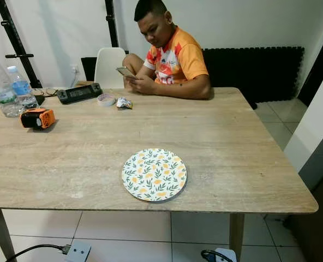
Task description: Restocking fridge
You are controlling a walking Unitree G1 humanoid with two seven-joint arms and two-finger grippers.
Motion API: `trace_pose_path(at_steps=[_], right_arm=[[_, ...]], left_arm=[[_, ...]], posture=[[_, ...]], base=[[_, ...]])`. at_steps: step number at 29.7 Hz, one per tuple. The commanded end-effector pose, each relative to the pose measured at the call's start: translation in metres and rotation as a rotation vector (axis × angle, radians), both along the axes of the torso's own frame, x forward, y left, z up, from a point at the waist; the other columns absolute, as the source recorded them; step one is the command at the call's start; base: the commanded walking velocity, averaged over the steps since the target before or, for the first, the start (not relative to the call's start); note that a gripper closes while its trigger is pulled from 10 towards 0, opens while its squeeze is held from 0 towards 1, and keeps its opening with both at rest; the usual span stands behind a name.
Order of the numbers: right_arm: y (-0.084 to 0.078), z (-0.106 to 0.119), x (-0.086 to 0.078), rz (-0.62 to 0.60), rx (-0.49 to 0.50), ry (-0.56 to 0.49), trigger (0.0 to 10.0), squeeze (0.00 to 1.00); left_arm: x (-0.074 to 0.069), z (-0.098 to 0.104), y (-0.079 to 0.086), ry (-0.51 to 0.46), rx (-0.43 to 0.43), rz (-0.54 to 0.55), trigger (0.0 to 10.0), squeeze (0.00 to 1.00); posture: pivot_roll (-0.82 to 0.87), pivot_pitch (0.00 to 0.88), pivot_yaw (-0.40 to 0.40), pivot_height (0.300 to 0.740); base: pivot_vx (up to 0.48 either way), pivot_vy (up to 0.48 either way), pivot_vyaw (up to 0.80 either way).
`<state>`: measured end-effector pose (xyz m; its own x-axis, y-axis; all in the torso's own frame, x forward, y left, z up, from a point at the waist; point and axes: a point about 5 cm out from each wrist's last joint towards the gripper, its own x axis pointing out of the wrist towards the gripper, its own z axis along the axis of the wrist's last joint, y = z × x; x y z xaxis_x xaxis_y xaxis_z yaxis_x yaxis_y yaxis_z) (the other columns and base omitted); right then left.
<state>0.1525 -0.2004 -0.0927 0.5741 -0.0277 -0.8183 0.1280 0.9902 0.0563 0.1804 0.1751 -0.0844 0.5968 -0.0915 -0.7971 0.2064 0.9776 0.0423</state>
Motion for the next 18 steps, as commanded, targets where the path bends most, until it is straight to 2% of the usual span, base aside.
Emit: trace_pose_path(at_steps=[1, 18], right_arm=[[0.0041, 0.0004, 0.0024, 0.008, 0.008, -0.008, 10.0, 0.00], [-0.0030, 0.0025, 0.0056, -0.018, 0.006, -0.014, 10.0, 0.00]], left_arm=[[-0.0005, 0.0002, 0.0047, 0.003, 0.012, 0.000, 10.0, 0.00], [0.0075, 0.0038, 0.0016, -0.019, 0.009, -0.010, 10.0, 0.00]], posture=[[-0.04, 0.053, 0.026, 0.734], [-0.04, 0.032, 0.041, 0.734]], base=[[0.000, 0.000, 0.00], [0.000, 0.000, 0.00]])
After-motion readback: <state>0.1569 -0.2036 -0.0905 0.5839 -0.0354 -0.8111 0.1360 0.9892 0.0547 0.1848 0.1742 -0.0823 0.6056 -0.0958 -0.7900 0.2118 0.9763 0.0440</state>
